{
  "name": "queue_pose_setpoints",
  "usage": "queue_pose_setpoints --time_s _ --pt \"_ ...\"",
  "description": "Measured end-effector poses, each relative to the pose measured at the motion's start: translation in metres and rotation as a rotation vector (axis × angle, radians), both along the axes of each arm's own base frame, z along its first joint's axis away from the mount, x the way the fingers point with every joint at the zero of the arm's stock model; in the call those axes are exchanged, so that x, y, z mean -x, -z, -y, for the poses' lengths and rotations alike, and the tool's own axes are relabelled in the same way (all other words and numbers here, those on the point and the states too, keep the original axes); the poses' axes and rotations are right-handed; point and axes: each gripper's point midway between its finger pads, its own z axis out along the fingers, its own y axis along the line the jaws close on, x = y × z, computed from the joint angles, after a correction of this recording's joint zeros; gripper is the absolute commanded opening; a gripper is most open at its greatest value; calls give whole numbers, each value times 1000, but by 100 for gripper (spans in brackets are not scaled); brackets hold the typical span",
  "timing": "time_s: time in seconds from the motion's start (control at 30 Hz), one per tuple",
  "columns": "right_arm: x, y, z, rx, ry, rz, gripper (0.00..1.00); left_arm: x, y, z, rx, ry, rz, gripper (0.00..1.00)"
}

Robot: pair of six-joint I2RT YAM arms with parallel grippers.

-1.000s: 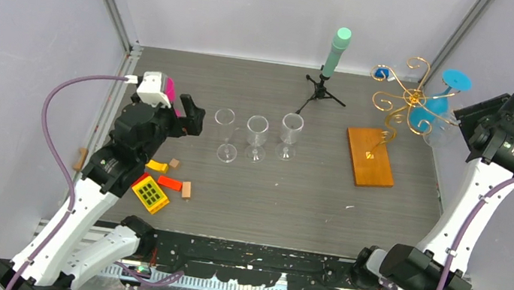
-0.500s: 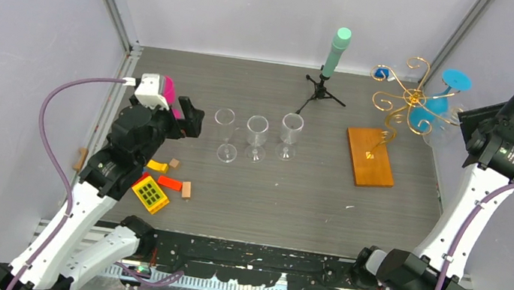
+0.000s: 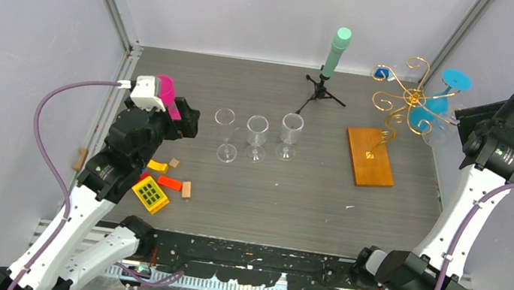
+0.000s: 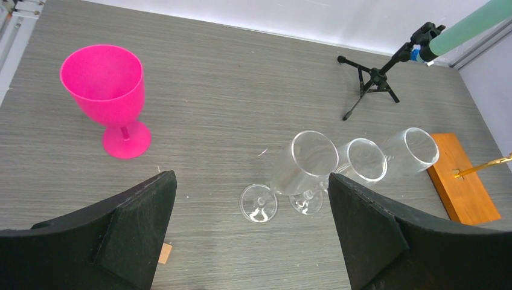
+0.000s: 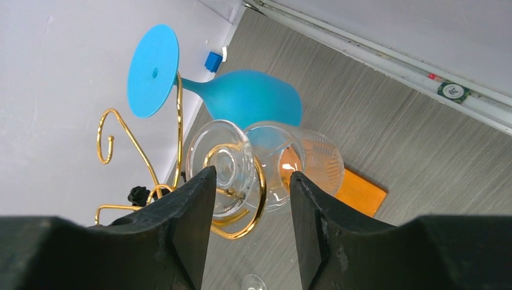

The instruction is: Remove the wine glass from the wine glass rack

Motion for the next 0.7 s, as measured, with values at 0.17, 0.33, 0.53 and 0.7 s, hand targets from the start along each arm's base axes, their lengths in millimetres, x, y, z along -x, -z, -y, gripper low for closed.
queue_pose_setpoints --time_s 0.17,0.33,0.53,0.7 --pt "-5 2 -1 -5 -14 22 44 0 0 -1 -4 -2 0 100" --pt "-4 -1 -3 12 -18 52 29 0 0 -2 -6 -9 1 100" --pt "-2 -4 -1 18 -11 61 24 0 0 -2 -7 -10 1 100" --pt "-2 -4 -1 24 -15 58 23 -1 0 -3 -10 -16 1 100"
